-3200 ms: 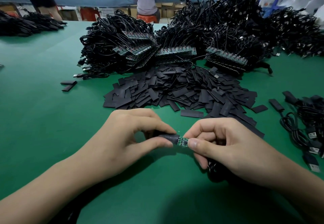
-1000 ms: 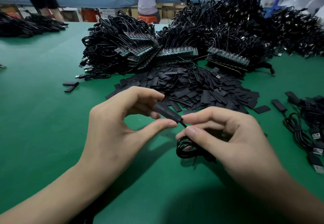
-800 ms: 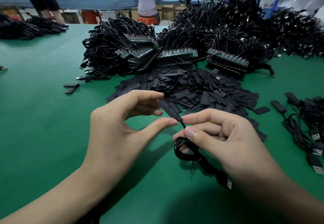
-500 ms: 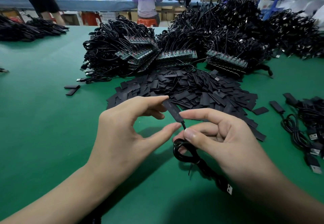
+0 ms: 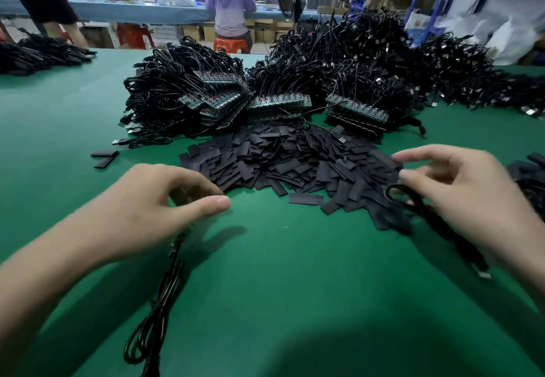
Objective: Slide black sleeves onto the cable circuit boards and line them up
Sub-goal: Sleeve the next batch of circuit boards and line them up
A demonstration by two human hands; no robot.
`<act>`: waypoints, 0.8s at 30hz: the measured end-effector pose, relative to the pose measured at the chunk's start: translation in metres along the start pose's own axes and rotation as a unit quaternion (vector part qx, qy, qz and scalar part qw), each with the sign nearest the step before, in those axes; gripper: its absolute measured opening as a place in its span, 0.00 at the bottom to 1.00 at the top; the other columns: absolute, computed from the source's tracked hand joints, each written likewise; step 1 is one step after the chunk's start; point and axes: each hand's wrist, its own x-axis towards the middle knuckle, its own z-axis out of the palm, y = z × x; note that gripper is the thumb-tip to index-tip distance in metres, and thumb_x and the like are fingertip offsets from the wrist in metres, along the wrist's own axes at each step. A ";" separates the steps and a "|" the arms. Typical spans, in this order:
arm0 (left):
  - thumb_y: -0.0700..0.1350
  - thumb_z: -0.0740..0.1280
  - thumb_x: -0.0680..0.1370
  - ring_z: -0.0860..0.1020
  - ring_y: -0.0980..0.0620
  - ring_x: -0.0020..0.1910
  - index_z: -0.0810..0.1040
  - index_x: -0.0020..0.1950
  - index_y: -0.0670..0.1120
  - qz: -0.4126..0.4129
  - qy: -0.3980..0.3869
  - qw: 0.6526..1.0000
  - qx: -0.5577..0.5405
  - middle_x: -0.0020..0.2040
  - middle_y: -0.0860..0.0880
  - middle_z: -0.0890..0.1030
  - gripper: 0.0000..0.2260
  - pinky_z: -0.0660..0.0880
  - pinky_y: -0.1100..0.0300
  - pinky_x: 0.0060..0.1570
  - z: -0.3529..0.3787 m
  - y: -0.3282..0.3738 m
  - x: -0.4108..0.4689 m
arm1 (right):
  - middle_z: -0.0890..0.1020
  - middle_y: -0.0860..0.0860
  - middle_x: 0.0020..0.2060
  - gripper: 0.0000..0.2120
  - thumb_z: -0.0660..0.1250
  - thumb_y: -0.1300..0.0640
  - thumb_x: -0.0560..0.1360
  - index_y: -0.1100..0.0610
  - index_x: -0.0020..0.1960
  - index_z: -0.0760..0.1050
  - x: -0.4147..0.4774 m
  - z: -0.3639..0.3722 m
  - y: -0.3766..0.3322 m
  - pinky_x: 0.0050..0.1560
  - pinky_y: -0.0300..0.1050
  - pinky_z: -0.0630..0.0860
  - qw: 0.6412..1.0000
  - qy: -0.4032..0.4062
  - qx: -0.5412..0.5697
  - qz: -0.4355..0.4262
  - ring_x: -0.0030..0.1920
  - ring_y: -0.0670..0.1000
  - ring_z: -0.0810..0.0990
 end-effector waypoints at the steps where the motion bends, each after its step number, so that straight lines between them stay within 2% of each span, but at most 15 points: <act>1: 0.79 0.59 0.68 0.80 0.62 0.37 0.83 0.48 0.68 -0.020 -0.041 0.999 0.018 0.38 0.64 0.83 0.22 0.74 0.63 0.36 -0.006 -0.006 0.000 | 0.84 0.44 0.31 0.07 0.72 0.55 0.78 0.45 0.54 0.84 0.006 -0.009 0.009 0.37 0.40 0.72 0.998 0.022 -0.064 0.002 0.32 0.44 0.80; 3: 0.85 0.55 0.62 0.80 0.61 0.35 0.80 0.49 0.71 -0.044 -0.107 0.992 0.041 0.37 0.62 0.83 0.28 0.75 0.64 0.35 -0.014 -0.014 0.000 | 0.84 0.43 0.36 0.09 0.69 0.52 0.80 0.48 0.59 0.84 0.014 -0.018 0.026 0.39 0.41 0.73 0.985 0.021 -0.172 0.017 0.37 0.48 0.80; 5: 0.86 0.55 0.58 0.81 0.63 0.36 0.79 0.50 0.73 -0.054 -0.164 0.984 0.052 0.39 0.64 0.83 0.31 0.74 0.69 0.35 -0.018 -0.020 -0.001 | 0.86 0.52 0.51 0.17 0.64 0.46 0.82 0.52 0.67 0.80 0.015 -0.016 0.041 0.47 0.48 0.78 0.960 -0.017 -0.278 0.027 0.48 0.55 0.82; 7: 0.86 0.59 0.58 0.81 0.65 0.38 0.77 0.51 0.75 -0.062 -0.202 0.976 0.049 0.43 0.67 0.82 0.28 0.73 0.73 0.37 -0.019 -0.025 -0.002 | 0.78 0.53 0.70 0.24 0.58 0.44 0.84 0.54 0.75 0.72 0.009 -0.010 0.055 0.64 0.54 0.75 0.934 -0.072 -0.349 0.035 0.67 0.58 0.77; 9: 0.82 0.65 0.60 0.82 0.65 0.39 0.77 0.52 0.75 -0.067 -0.222 0.972 0.036 0.44 0.67 0.82 0.24 0.73 0.73 0.39 -0.019 -0.027 -0.001 | 0.67 0.52 0.78 0.27 0.55 0.46 0.85 0.56 0.80 0.62 0.001 -0.004 0.068 0.73 0.55 0.70 0.910 -0.114 -0.397 0.037 0.76 0.56 0.68; 11: 0.73 0.71 0.62 0.83 0.62 0.39 0.78 0.51 0.72 -0.068 -0.232 0.970 0.005 0.42 0.64 0.83 0.19 0.75 0.71 0.39 -0.014 -0.026 0.000 | 0.64 0.52 0.80 0.27 0.53 0.49 0.86 0.58 0.82 0.56 -0.004 -0.005 0.078 0.73 0.51 0.69 0.890 -0.120 -0.438 0.036 0.77 0.55 0.66; 13: 0.61 0.76 0.67 0.84 0.58 0.37 0.80 0.49 0.67 -0.070 -0.231 0.969 -0.057 0.40 0.57 0.85 0.12 0.79 0.63 0.40 -0.006 -0.024 0.002 | 0.65 0.52 0.79 0.27 0.52 0.51 0.86 0.58 0.82 0.56 -0.003 -0.008 0.086 0.71 0.49 0.69 0.880 -0.112 -0.461 0.038 0.76 0.56 0.68; 15: 0.54 0.78 0.68 0.83 0.54 0.35 0.83 0.49 0.61 -0.082 -0.220 0.962 -0.142 0.38 0.51 0.84 0.11 0.81 0.57 0.35 0.001 -0.021 0.002 | 0.66 0.53 0.79 0.26 0.53 0.53 0.86 0.58 0.82 0.57 0.002 -0.011 0.095 0.70 0.49 0.70 0.870 -0.107 -0.479 0.042 0.75 0.57 0.70; 19: 0.55 0.78 0.64 0.79 0.52 0.34 0.86 0.52 0.55 -0.093 -0.183 0.944 -0.257 0.38 0.46 0.83 0.18 0.78 0.60 0.34 0.008 -0.013 0.003 | 0.69 0.53 0.77 0.27 0.57 0.60 0.82 0.59 0.80 0.59 0.015 -0.020 0.124 0.67 0.49 0.73 0.854 -0.096 -0.507 0.061 0.73 0.57 0.72; 21: 0.54 0.78 0.65 0.78 0.52 0.33 0.86 0.52 0.53 -0.090 -0.158 0.938 -0.295 0.36 0.45 0.82 0.16 0.77 0.61 0.34 0.011 -0.009 0.002 | 0.69 0.54 0.77 0.29 0.57 0.63 0.80 0.60 0.80 0.59 0.020 -0.025 0.137 0.66 0.51 0.75 0.857 -0.091 -0.499 0.090 0.73 0.57 0.71; 24: 0.50 0.75 0.68 0.81 0.52 0.33 0.87 0.49 0.48 -0.081 -0.133 0.927 -0.341 0.37 0.44 0.84 0.12 0.79 0.62 0.33 0.015 -0.001 0.000 | 0.68 0.58 0.77 0.26 0.59 0.57 0.83 0.62 0.79 0.61 0.021 -0.030 0.130 0.72 0.57 0.70 0.878 -0.067 -0.462 0.110 0.76 0.60 0.67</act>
